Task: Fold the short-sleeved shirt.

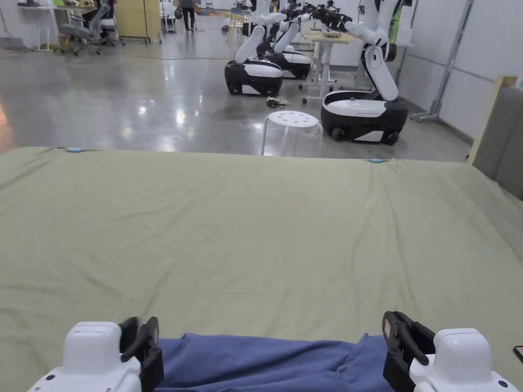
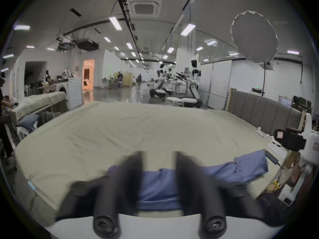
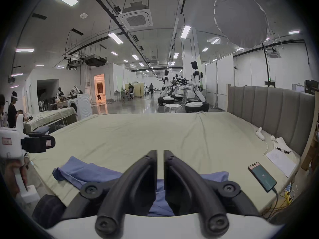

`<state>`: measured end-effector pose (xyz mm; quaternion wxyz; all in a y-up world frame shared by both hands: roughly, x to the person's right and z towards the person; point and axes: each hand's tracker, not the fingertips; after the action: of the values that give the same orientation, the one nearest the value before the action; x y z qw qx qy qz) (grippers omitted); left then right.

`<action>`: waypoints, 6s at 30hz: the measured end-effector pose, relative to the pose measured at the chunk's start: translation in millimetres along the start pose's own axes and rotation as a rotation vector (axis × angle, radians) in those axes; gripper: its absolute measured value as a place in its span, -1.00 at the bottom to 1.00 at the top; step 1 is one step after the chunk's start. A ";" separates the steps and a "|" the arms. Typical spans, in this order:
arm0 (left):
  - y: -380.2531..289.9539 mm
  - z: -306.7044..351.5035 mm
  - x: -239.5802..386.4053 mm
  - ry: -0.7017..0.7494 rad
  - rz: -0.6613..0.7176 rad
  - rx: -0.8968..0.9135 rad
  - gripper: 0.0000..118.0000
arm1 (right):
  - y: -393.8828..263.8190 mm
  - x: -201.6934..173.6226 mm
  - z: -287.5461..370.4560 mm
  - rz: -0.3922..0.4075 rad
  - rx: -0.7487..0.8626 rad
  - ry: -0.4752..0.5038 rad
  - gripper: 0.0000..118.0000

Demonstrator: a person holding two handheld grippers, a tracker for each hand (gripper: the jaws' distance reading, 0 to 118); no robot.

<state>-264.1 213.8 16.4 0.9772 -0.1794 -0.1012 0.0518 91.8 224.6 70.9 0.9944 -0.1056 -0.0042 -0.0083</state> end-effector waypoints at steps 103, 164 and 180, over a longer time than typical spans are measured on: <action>-20.6 -77.4 -10.6 -0.163 0.141 -0.375 0.46 | -31.3 -34.2 24.3 -0.098 -0.178 0.180 -0.84; -1.1 -121.1 96.3 -0.430 0.221 -0.377 0.36 | -27.1 0.7 34.3 -0.090 -0.189 0.059 -0.84; -70.8 -180.9 125.1 -0.452 0.437 -0.614 -0.62 | -38.7 20.7 14.4 -0.145 -0.273 0.076 -0.84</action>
<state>-98.5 103.7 -101.2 0.7979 -0.4629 -0.2830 0.2629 111.8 189.5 93.3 0.9670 -0.2387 0.0270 -0.0847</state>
